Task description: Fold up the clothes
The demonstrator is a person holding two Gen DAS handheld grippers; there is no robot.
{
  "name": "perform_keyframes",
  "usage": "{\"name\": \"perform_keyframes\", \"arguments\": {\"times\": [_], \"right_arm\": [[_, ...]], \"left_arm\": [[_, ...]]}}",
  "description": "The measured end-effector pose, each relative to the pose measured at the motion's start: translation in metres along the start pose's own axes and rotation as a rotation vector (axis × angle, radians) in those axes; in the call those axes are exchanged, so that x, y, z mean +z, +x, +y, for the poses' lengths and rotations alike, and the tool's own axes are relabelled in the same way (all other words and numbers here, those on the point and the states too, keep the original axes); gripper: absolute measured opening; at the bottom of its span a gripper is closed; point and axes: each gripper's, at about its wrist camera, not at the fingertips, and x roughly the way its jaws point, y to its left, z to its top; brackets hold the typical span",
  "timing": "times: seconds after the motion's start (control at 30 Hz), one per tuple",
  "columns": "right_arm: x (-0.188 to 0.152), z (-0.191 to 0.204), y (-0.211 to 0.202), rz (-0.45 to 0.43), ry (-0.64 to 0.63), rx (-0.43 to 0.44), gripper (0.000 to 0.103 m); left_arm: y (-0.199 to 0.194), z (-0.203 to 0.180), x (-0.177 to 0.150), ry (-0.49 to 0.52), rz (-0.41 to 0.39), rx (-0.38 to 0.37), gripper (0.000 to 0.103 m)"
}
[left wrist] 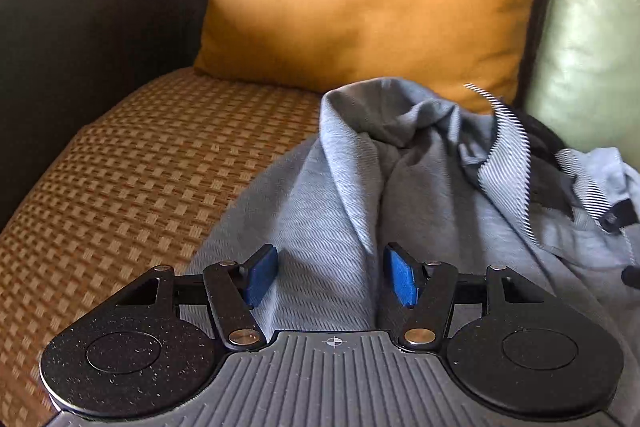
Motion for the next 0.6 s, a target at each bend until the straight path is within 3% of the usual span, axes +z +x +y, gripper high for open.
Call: {"name": "perform_keyframes", "arguments": {"times": [0.03, 0.07, 0.1, 0.13, 0.17, 0.23, 0.4, 0.6], "right_arm": [[-0.001, -0.001, 0.003, 0.003, 0.019, 0.000, 0.071], [-0.001, -0.002, 0.005, 0.006, 0.039, 0.003, 0.070], [-0.001, -0.005, 0.006, 0.010, 0.062, 0.014, 0.068], [0.000, -0.007, 0.008, 0.022, 0.086, 0.030, 0.049], [0.000, -0.010, 0.009, 0.035, 0.113, 0.046, 0.019], [0.005, -0.015, 0.002, 0.027, 0.162, 0.066, 0.009], [0.021, -0.028, -0.048, -0.078, 0.189, 0.108, 0.005], [0.037, -0.040, -0.120, -0.178, 0.211, 0.145, 0.005]], "left_arm": [[0.004, 0.002, 0.001, -0.003, 0.003, 0.001, 0.065], [0.008, 0.004, 0.002, -0.007, 0.005, 0.002, 0.038], [0.009, 0.007, 0.003, -0.010, 0.003, 0.001, 0.027], [0.010, 0.010, 0.005, -0.013, 0.001, 0.000, 0.007], [0.011, 0.014, 0.006, -0.019, -0.001, -0.001, 0.003], [0.001, 0.031, 0.009, -0.084, -0.028, 0.006, 0.002], [-0.043, 0.067, 0.011, -0.160, -0.139, 0.075, 0.002], [-0.134, 0.121, 0.014, -0.248, -0.274, 0.117, 0.002]]}}
